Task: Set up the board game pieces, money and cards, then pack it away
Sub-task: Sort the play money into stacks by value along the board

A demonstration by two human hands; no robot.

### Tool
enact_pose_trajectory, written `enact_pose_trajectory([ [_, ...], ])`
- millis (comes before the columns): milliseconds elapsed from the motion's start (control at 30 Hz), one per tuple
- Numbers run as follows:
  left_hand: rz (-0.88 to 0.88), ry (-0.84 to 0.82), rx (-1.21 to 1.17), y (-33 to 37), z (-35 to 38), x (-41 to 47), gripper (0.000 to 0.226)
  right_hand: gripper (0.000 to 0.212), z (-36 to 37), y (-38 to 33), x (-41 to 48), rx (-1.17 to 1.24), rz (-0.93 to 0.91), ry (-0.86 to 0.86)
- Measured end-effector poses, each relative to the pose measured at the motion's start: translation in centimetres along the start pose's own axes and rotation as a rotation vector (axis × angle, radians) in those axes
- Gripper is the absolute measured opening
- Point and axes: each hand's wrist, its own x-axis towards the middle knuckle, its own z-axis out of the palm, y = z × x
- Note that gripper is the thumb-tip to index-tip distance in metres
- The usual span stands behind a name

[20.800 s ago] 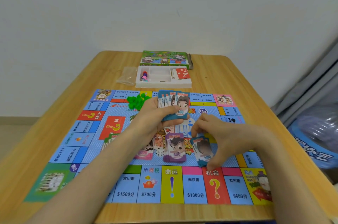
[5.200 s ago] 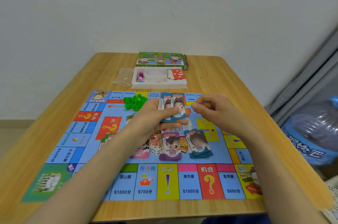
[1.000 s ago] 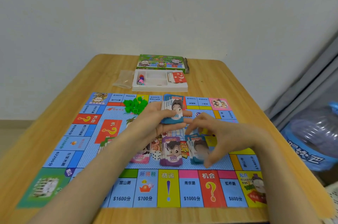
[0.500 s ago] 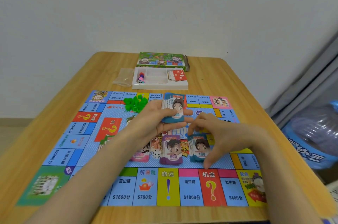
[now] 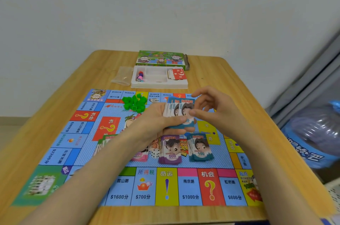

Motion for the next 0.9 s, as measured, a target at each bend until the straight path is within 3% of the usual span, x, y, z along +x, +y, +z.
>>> enact_pose_trajectory([
  [200,-0.004,0.036,-0.054,0.0,0.1,0.1,0.008,0.033,0.1,0.2,-0.1,-0.055,-0.023,0.007],
  [433,-0.018,0.048,-0.038,0.0,0.0,0.3,0.014,0.014,0.3,0.0,0.0,-0.030,0.052,0.063],
  [600,0.011,0.120,-0.071,0.0,-0.2,0.3,0.010,0.010,-0.4,-0.6,-0.1,0.174,0.162,0.088],
  [667,0.020,0.136,-0.090,0.0,-0.3,0.4,0.010,0.012,-0.8,-0.8,-0.3,0.202,0.215,-0.015],
  [767,0.039,0.126,-0.092,0.1,-0.3,0.3,0.013,0.015,-1.1,-0.6,-0.5,0.051,0.234,-0.234],
  [900,0.039,0.119,-0.085,0.2,-0.3,0.3,0.013,0.003,-1.2,-0.4,-0.4,-0.078,0.280,-0.369],
])
